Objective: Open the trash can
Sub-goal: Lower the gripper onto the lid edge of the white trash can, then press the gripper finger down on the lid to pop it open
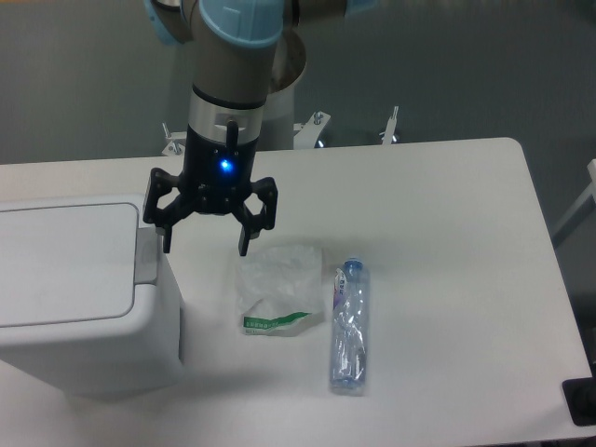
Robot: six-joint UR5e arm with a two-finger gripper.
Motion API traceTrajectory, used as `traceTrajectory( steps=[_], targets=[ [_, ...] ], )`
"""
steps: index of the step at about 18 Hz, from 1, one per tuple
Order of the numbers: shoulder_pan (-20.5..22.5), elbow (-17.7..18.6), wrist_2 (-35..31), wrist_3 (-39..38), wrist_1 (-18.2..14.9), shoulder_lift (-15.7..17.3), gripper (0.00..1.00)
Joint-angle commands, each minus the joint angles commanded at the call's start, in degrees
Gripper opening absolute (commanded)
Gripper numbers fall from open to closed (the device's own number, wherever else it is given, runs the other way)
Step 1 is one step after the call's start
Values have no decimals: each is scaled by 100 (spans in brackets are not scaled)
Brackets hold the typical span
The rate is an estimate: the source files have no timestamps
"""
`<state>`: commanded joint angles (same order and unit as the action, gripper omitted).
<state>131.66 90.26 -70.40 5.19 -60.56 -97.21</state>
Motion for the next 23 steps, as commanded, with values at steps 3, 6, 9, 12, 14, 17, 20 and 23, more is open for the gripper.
traceTrajectory(
  steps=[3,6,9,12,14,17,20,23],
  targets=[
    [-18,-18,0,-26,0,9,100],
    [-18,-9,9,-123,0,0,100],
    [-27,0,0,-132,0,-9,100],
    [-27,9,0,-132,0,-9,100],
    [-27,9,0,-132,0,-18,100],
    [-36,17,0,-132,0,-18,100],
    [-71,17,0,-132,0,-44,100],
    [-71,26,0,-132,0,-44,100]
  ],
)
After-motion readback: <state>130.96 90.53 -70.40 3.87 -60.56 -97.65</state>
